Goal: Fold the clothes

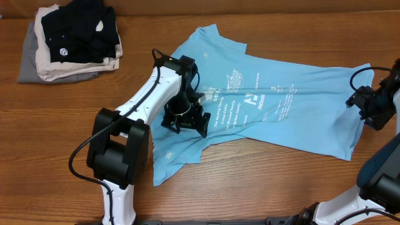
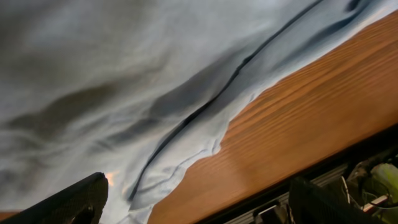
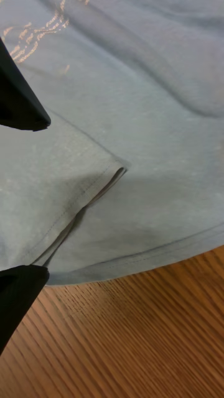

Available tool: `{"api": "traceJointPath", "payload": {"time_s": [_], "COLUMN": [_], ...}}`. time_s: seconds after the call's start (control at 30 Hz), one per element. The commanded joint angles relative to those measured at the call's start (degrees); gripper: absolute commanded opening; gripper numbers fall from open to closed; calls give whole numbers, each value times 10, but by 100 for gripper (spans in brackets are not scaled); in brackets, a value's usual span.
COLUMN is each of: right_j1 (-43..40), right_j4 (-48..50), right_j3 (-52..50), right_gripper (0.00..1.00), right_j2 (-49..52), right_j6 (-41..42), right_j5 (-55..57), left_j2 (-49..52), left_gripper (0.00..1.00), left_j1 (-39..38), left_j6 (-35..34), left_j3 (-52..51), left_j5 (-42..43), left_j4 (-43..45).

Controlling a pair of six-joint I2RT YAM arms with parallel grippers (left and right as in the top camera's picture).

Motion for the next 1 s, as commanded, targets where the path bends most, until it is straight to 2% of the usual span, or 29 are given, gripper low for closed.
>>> {"api": "traceJointPath", "payload": {"time_s": [0.0, 0.13, 0.37, 0.63, 0.97], "right_j1": [-1, -1, -1, -1, -1], "right_j4": [5, 2, 4, 4, 6], "right_j3": [-5, -5, -5, -5, -5], "right_gripper": [75, 78, 79, 80, 80], "right_j2": [-5, -5, -5, -5, -5], "right_j6": [9, 49, 69, 69, 69], "right_j5": [5, 4, 2, 2, 2], "left_j2": [-6, -52, -121, -126, -126], "left_gripper": [95, 96, 97, 98, 93], "left_j1": [11, 54, 123, 123, 123], "left_j6": [-64, -117, -105, -91, -129], "left_j3": [2, 9, -40, -181, -285], "left_j5": [-78, -125, -113, -17, -35], "left_j4": [-8, -29, -82, -19, 34]}}
